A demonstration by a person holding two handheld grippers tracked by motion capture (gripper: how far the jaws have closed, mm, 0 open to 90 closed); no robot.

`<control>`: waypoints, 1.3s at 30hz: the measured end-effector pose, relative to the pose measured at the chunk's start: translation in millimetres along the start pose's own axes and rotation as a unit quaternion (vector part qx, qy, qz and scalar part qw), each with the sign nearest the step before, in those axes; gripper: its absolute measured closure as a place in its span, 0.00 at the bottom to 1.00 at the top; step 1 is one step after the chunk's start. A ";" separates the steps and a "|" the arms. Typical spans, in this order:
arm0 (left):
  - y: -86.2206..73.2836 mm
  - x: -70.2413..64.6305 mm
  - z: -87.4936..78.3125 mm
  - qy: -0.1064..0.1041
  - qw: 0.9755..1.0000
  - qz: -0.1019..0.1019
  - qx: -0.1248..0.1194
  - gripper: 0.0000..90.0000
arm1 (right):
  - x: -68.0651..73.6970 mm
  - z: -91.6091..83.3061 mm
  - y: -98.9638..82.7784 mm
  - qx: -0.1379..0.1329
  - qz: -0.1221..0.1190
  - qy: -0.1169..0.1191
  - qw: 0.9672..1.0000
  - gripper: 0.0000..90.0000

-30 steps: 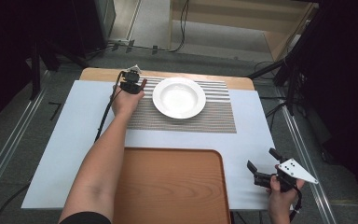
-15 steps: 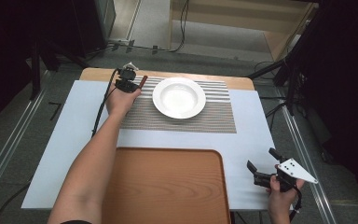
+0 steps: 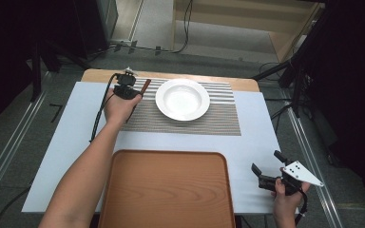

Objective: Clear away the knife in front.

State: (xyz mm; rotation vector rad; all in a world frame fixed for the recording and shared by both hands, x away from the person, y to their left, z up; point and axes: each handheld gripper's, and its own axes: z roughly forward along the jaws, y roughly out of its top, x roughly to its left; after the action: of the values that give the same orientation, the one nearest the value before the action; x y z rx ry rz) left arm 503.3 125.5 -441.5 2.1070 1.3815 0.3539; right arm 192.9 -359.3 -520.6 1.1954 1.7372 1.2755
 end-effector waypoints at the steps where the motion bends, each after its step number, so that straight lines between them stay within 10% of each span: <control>1: -3.7 -1.2 -3.9 -0.003 1.000 0.000 -0.002 0.85 | 0.0 0.2 0.1 0.000 -0.001 0.000 1.000 0.00; 39: -74.3 -40.6 -61.2 -0.052 0.996 0.062 -0.028 0.85 | -0.5 0.5 0.2 0.001 -0.001 -0.001 1.000 0.00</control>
State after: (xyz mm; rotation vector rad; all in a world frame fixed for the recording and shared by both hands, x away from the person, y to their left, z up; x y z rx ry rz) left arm 399.2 130.5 -434.1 2.1378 1.1726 0.3246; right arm 193.5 -359.6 -520.5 1.1965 1.7381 1.2703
